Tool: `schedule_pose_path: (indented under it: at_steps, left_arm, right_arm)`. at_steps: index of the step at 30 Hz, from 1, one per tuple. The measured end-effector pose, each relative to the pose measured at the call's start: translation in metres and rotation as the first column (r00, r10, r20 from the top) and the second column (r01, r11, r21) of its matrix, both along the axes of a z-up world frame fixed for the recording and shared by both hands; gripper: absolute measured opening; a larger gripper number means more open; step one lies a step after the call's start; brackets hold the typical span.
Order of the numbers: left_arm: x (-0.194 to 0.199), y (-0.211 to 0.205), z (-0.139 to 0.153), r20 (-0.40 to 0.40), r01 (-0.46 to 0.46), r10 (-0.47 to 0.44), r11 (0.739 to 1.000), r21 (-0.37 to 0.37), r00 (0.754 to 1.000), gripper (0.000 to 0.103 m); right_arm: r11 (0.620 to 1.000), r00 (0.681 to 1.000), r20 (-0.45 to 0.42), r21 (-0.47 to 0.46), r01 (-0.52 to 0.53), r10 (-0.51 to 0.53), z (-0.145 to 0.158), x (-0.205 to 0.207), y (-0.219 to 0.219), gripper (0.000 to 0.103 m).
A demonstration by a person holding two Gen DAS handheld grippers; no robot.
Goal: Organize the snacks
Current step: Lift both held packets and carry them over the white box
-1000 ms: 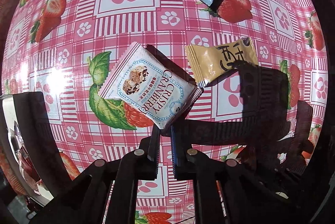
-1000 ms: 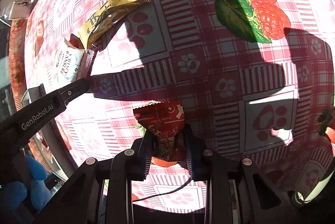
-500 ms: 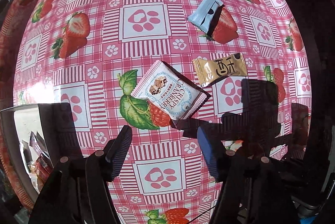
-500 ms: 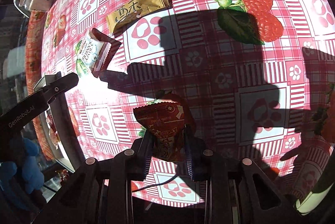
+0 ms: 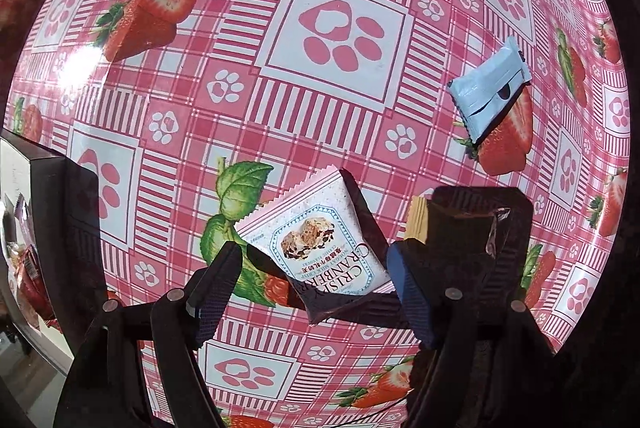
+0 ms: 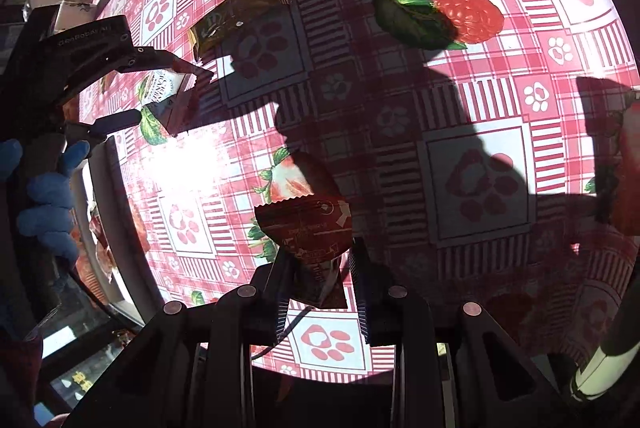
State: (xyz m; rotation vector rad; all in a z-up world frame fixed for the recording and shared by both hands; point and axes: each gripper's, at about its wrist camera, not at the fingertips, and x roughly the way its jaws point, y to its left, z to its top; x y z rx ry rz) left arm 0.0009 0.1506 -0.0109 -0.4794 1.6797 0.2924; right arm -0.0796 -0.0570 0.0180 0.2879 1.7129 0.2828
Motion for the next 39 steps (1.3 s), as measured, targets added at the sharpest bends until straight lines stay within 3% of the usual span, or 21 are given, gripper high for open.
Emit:
schedule_pose_path:
  at_steps: [3,5,6,13,19,26,39]
  left_arm:
    - [0.017,-0.012,-0.020,-0.034,0.033,-0.031,0.998,0.045,0.999,0.075]
    - [0.010,-0.018,-0.015,0.003,0.087,-0.088,0.994,0.068,0.996,0.059]
    - [0.004,-0.022,-0.012,0.016,0.132,-0.133,0.988,0.076,0.991,0.044]
    - [-0.026,-0.028,0.024,0.107,0.303,-0.317,0.944,0.133,0.942,0.043]
    - [-0.060,-0.002,0.065,0.156,0.349,-0.377,0.920,0.180,0.913,0.043]
    - [-0.102,0.057,0.107,0.172,0.318,-0.352,0.928,0.196,0.920,0.043]
    - [-0.171,0.148,0.110,0.186,0.280,-0.313,0.942,0.183,0.931,0.043]
  right_arm:
    - [1.000,1.000,0.012,-0.002,-0.009,0.009,0.004,0.002,0.000,0.029]
    - [1.000,1.000,0.020,-0.002,-0.014,0.014,0.008,0.004,-0.002,0.029]
    - [1.000,1.000,0.023,-0.001,-0.017,0.017,0.009,0.005,-0.002,0.029]
    - [0.998,0.997,0.043,0.011,-0.060,0.059,0.015,0.014,0.013,0.029]
    - [0.992,0.991,0.068,0.024,-0.121,0.119,0.021,0.017,0.043,0.029]
    - [0.981,0.978,0.093,0.023,-0.191,0.188,0.028,0.015,0.085,0.029]
    - [0.962,0.955,0.111,-0.001,-0.275,0.273,0.037,-0.023,0.190,0.029]
